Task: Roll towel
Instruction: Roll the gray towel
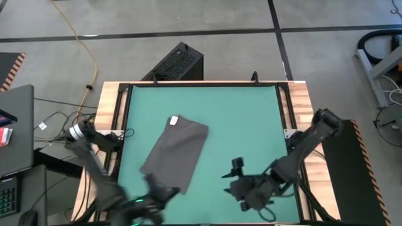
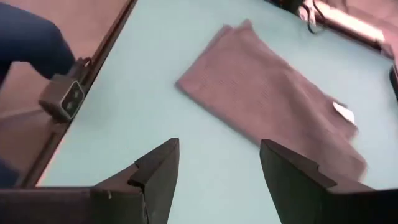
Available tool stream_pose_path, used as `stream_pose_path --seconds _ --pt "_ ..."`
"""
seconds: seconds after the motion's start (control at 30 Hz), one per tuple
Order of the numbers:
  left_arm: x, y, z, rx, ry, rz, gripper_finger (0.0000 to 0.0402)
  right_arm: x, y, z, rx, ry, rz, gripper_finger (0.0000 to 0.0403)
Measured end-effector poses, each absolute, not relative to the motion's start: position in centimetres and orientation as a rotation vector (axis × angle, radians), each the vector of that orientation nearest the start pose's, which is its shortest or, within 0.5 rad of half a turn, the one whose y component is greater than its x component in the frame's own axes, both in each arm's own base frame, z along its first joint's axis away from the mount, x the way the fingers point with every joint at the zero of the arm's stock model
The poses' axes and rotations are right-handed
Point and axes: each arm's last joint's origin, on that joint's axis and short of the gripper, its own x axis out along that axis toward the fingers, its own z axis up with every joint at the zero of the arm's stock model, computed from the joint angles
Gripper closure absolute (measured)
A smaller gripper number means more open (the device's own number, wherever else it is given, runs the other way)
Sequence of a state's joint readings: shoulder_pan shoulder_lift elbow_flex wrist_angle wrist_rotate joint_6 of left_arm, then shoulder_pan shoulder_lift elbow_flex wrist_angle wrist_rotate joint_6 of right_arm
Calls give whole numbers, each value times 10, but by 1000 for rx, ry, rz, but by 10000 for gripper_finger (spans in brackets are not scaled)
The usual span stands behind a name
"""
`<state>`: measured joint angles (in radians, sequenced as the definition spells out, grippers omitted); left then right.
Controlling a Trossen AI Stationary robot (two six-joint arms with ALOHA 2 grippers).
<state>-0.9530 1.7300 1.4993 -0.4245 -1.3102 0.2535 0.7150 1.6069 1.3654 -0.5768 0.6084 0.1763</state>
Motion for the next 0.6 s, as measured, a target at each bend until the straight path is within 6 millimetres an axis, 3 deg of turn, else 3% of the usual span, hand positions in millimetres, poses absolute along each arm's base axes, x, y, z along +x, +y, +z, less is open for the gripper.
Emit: stream_pose_path --seconds 0.1,0.23,0.37,0.6 --pt "208 -295 357 670 240 320 402 304 221 273 -354 512 41 154" --pt "179 -299 384 567 169 323 402 360 226 249 -408 367 63 154" --pt "163 -299 395 598 127 399 402 410 225 231 -469 357 73 154" --pt "160 -293 401 607 126 400 402 490 217 203 -466 380 27 154"
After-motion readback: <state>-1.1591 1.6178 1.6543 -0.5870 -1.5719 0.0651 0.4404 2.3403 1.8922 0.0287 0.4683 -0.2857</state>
